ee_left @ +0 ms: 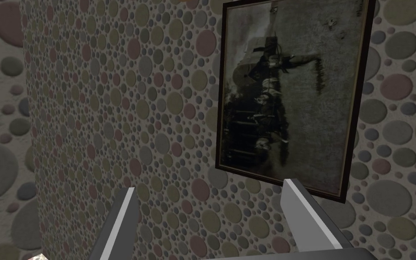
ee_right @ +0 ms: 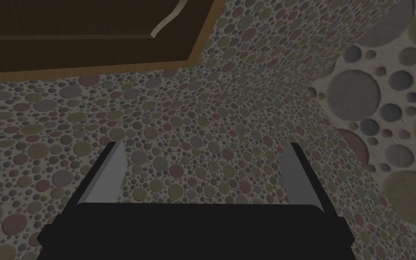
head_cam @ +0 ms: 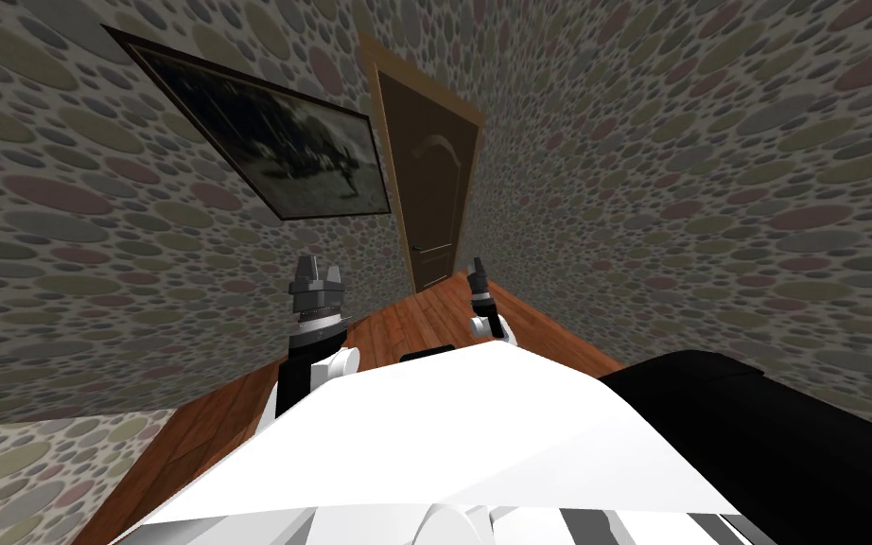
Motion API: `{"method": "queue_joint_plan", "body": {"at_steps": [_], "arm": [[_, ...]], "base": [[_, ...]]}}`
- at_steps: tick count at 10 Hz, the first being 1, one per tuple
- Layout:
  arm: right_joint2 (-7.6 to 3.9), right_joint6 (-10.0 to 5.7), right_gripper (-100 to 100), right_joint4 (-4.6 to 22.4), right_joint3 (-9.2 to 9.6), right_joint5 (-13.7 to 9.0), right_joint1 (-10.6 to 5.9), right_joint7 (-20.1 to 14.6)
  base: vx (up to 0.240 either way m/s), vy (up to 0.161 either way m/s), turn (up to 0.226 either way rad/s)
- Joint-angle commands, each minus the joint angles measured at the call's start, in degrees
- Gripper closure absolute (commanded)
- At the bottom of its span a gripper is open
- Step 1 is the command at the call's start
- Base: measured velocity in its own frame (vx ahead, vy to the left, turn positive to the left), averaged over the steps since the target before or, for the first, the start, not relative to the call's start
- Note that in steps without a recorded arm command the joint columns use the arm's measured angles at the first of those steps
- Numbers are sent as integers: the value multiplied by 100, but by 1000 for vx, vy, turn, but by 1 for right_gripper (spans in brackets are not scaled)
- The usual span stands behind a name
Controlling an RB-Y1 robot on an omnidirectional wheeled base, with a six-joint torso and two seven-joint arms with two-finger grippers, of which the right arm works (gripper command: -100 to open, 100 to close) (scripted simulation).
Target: Pull the door open
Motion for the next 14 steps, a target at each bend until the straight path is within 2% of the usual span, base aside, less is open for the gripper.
{"method": "queue_joint_plan", "body": {"at_steps": [1, 3, 4, 8, 9, 14], "arm": [[-28, -65, -100, 271, 15, 14, -100, -29], [-88, -122, -100, 572, 4, 16, -251, -84], [-88, -122, -100, 612, 4, 16, -251, -84], [-206, -242, -100, 1275, -19, 20, -567, -198], [-206, -242, -100, 1322, -19, 20, -567, -198], [-347, -400, -100, 2236, -51, 26, -985, -349]], "base": [[97, 10, 71], [98, -3, 76], [66, 0, 13], [77, 9, 66], [70, -5, 20], [90, -7, 74]]}}
